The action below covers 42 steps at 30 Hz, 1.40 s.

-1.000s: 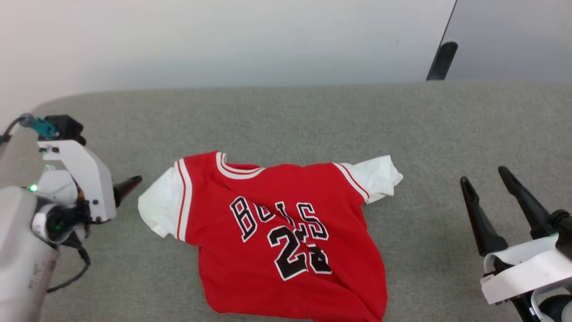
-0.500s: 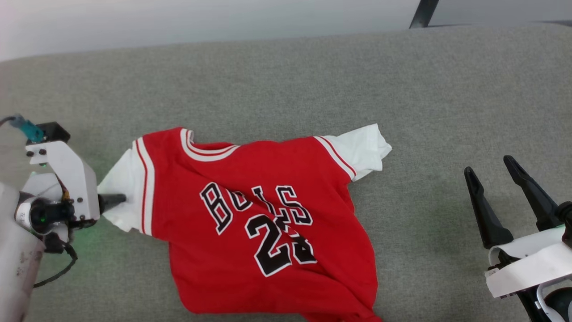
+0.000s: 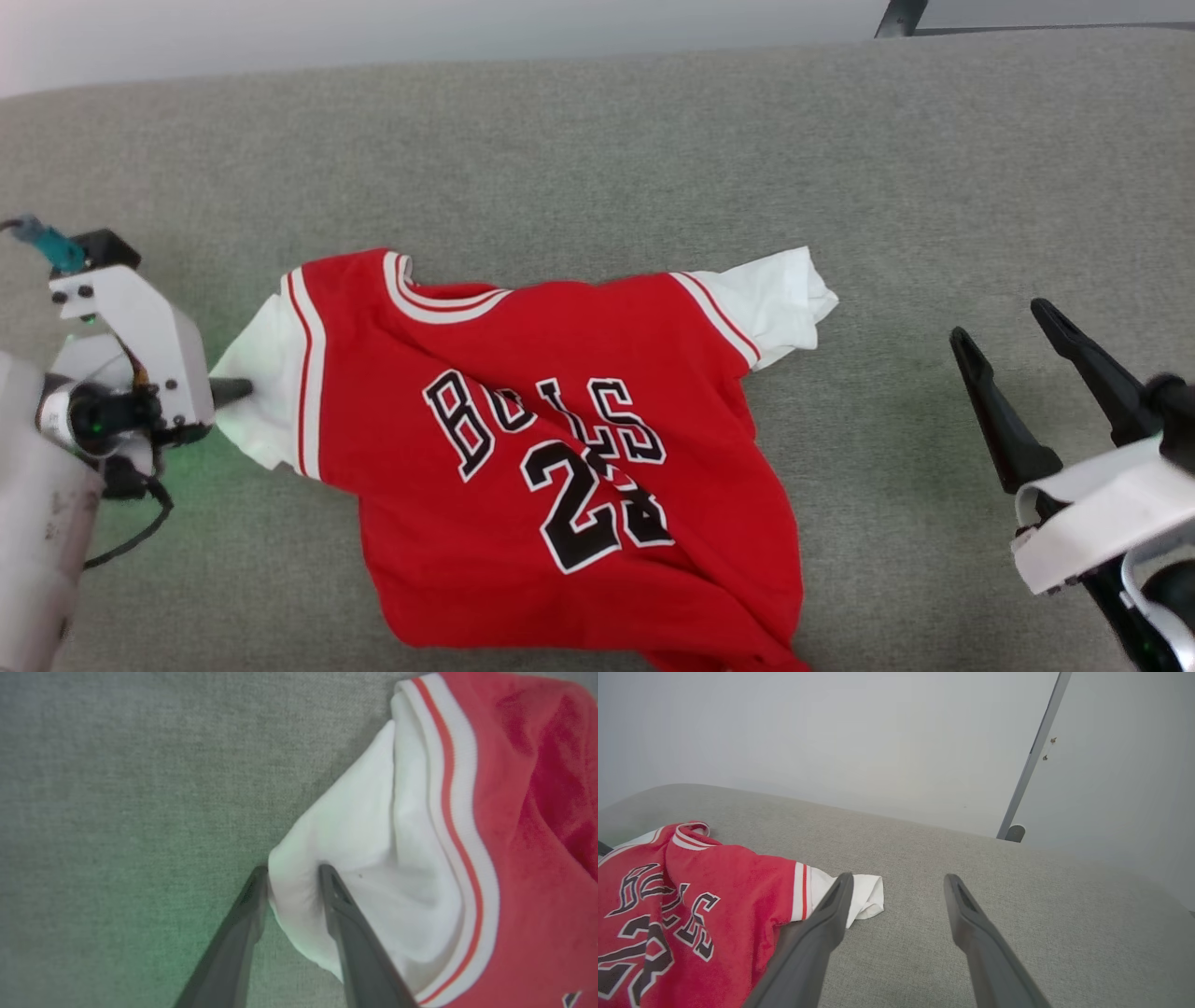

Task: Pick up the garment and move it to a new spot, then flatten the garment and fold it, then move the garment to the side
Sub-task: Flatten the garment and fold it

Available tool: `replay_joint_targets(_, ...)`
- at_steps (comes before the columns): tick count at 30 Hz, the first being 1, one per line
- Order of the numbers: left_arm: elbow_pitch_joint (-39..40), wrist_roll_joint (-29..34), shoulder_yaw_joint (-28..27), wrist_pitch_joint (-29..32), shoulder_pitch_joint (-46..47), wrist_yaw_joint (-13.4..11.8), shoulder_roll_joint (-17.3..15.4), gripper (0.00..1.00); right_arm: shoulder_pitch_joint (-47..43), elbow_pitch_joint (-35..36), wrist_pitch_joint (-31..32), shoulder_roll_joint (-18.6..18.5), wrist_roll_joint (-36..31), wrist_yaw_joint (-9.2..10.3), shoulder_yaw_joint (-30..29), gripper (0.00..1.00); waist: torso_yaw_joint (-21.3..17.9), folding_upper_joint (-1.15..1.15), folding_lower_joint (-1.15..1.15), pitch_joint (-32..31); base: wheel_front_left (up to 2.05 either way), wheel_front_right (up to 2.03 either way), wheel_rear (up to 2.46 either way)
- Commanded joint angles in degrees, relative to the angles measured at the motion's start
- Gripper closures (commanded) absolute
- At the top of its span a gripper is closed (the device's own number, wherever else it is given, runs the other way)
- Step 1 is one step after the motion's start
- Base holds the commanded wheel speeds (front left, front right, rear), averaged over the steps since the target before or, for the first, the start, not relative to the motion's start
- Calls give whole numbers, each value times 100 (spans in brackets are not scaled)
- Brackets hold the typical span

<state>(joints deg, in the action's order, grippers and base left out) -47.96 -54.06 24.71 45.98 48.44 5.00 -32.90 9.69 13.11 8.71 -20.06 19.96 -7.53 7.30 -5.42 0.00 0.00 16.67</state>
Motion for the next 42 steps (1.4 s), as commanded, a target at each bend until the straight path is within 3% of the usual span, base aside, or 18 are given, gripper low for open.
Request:
replay_joint_targets(1, -37, -26, 69, -13, -58, 32, 170, 100, 78, -3, 50, -20, 63, 9, 22, 0, 30, 0, 0, 26, 0, 0, 0)
replay_joint_targets(6, -98, 31, 129, -83, 170, 78, 268, 100, 571, -149, 963, -276, 660, 9, 191, 0, 151, 0, 0, 122, 0, 0, 0)
replay_joint_targets(10, -178, 69, 218, -118, 410, 124, 443, 100, 1261, -504, 2043, -540, 1313, 8, 432, 0, 317, 0, 0, 255, 0, 0, 0)
replay_joint_targets(16, -280, 117, 329, -161, 683, 159, 644, 100, 2187, -1097, 3186, -752, 1638, 8, 675, 0, 529, 0, 0, 447, 0, 0, 0)
replay_joint_targets(27, -495, 128, 511, -323, 1080, 220, 935, 100, 3457, -2629, 4274, -477, 1701, 9, 1047, 0, 811, 0, 0, 779, 0, 0, 0)
replay_joint_targets(35, -698, 102, 655, -394, 1269, 227, 1073, 100, 3779, -3791, 4970, -158, 1678, 8, 1414, 0, 906, 0, 0, 894, 0, 0, 0)
replay_joint_targets(37, -746, 89, 687, -399, 1306, 231, 1090, 100, 3775, -4025, 5232, -119, 1716, 8, 1565, 100, 916, 0, 0, 905, 0, 0, 0)
replay_joint_targets(42, -858, 27, 767, -392, 1334, 234, 1081, 100, 4020, -4377, 5408, -35, 1768, 8, 1479, 100, 913, 0, 0, 877, 0, 0, 0)
